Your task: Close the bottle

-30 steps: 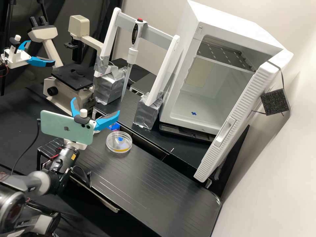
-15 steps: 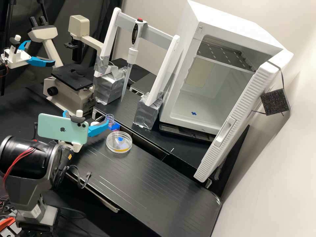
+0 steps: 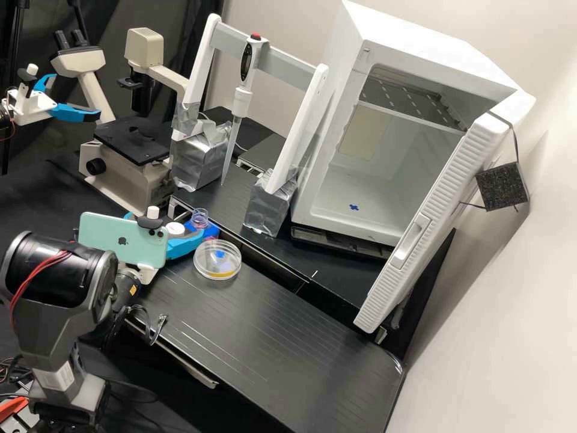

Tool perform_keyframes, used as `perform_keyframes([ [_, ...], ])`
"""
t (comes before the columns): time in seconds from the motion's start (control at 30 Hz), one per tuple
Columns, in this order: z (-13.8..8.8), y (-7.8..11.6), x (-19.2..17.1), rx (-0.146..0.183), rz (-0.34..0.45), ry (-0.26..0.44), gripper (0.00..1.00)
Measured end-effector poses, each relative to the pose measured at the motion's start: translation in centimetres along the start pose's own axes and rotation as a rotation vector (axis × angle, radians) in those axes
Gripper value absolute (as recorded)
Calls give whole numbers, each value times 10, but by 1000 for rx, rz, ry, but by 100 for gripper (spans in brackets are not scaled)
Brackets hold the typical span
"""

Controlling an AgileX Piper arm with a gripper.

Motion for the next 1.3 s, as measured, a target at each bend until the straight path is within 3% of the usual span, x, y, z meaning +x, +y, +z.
perform_keyframes([
  [0.17, 1, 0, 1, 17, -2, 4, 0],
  [0.37, 3, 2, 1, 15, 0, 4, 0],
  [0.57, 8, 6, 1, 55, 20, -20, 0],
  [0.77, 12, 9, 1, 73, 32, -34, 0],
  [1.3, 13, 10, 0, 87, 41, -38, 0],
])
